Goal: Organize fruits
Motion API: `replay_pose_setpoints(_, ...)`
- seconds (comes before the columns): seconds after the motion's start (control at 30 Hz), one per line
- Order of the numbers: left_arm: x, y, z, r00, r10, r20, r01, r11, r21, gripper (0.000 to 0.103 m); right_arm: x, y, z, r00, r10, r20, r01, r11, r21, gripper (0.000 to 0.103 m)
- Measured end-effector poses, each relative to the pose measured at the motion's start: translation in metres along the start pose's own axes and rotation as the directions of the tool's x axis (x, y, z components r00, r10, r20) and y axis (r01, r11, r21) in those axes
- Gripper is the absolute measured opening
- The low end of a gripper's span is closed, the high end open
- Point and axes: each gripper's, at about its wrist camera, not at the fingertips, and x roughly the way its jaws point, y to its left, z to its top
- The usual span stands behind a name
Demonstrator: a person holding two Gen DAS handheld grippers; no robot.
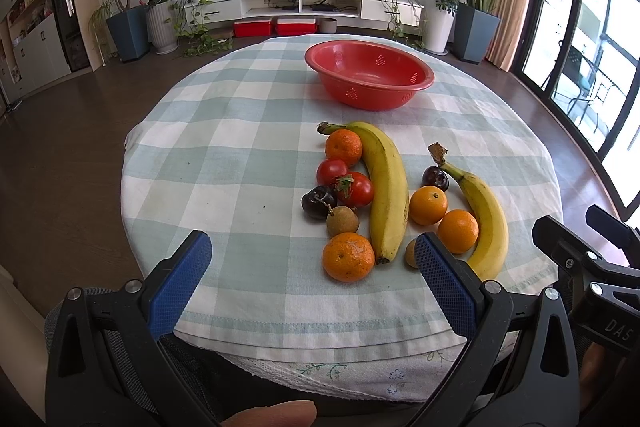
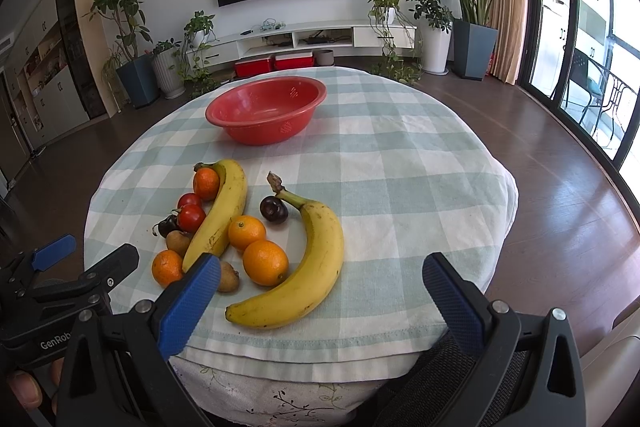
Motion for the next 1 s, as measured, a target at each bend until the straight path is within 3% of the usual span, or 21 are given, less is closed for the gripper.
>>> replay_pose_setpoints(0.8,0.0,0.001,0.0,1.0,-0.007,0.004,0.007,1.0,-0.007,0.103,-0.003,-0.001,0.006,1.0,0.001,-0.002,-0.001,1.0,0.002,0.103)
replay_pose_setpoints(0.93,0.0,0.009,-0.001,0.997,-0.076,0.017,0.077,0.996,-0.038,0.103,-0.001,-0.004,0.003,1.0,0.011,-0.003,-0.011,1.0,0.015,0.103)
replay_pose_setpoints(1.0,0.0,0.014,-0.001,0.979,-0.199,0.032,0.2,0.979,-0.039,0.103,0.002,-0.005,-0.001,1.0,0.021,0.007,-0.022,0.999,0.029,0.103)
